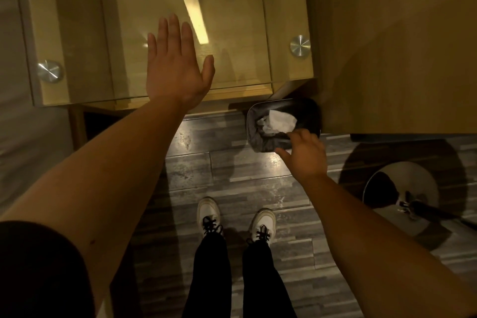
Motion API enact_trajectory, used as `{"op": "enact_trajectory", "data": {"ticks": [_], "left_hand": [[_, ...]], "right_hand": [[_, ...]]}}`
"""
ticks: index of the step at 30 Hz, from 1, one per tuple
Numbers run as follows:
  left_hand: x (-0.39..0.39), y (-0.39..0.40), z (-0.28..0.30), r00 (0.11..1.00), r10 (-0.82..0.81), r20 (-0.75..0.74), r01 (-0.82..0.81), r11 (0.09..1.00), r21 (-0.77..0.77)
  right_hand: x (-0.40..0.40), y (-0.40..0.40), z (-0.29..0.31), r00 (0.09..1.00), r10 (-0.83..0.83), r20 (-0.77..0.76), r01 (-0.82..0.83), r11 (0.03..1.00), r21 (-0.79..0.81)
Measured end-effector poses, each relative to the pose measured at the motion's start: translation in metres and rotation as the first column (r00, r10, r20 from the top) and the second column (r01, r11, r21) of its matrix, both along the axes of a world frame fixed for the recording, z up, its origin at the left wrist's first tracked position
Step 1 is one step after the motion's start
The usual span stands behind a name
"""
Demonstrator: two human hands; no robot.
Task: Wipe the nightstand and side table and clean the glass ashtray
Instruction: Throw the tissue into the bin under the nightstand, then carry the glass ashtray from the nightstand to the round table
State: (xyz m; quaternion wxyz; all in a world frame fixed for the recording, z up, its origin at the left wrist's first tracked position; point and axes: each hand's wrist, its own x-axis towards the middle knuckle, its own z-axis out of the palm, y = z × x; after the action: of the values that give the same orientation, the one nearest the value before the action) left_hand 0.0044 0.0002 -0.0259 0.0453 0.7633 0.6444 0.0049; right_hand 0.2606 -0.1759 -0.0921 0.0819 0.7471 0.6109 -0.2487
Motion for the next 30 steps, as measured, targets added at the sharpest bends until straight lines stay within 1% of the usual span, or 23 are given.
{"op": "enact_trajectory", "data": {"ticks": [4,7,12,14,16,18,21,26,30], "left_hand": [[0.000,0.000,0.000,1.000,0.003,-0.008,-0.004,1.000,-0.008],[0.000,0.000,0.000,1.000,0.002,0.001,-0.002,1.000,-0.016],[0.000,0.000,0.003,1.000,0.002,0.006,-0.002,0.998,-0.058],[0.001,-0.001,0.007,1.000,-0.004,0.006,0.005,0.995,-0.096],[-0.001,0.000,0.012,1.000,-0.015,-0.005,0.014,0.988,-0.154],[-0.005,0.005,0.020,0.999,-0.038,-0.008,0.035,0.976,-0.215],[-0.017,0.013,0.038,0.996,-0.091,-0.002,0.088,0.962,-0.259],[-0.046,0.007,0.067,0.998,-0.045,-0.031,0.038,0.981,-0.189],[-0.068,-0.001,0.078,0.999,-0.013,-0.033,0.009,0.993,-0.118]], "right_hand": [[-0.001,0.001,0.007,1.000,-0.005,-0.015,0.006,0.997,0.073],[-0.003,0.007,0.019,0.999,0.015,-0.037,-0.008,0.983,0.182],[-0.019,0.036,0.057,0.992,0.096,-0.082,-0.055,0.913,0.404],[-0.028,0.050,0.074,0.984,0.150,-0.092,-0.087,0.870,0.485],[-0.036,0.065,0.090,0.978,0.198,-0.070,-0.129,0.828,0.545],[-0.045,0.082,0.104,0.972,0.233,-0.029,-0.178,0.812,0.556],[-0.058,0.110,0.119,0.961,0.275,0.021,-0.247,0.826,0.506],[-0.081,0.151,0.137,0.924,0.364,0.119,-0.381,0.848,0.368],[-0.103,0.175,0.148,0.915,0.367,0.169,-0.403,0.849,0.340]]}}
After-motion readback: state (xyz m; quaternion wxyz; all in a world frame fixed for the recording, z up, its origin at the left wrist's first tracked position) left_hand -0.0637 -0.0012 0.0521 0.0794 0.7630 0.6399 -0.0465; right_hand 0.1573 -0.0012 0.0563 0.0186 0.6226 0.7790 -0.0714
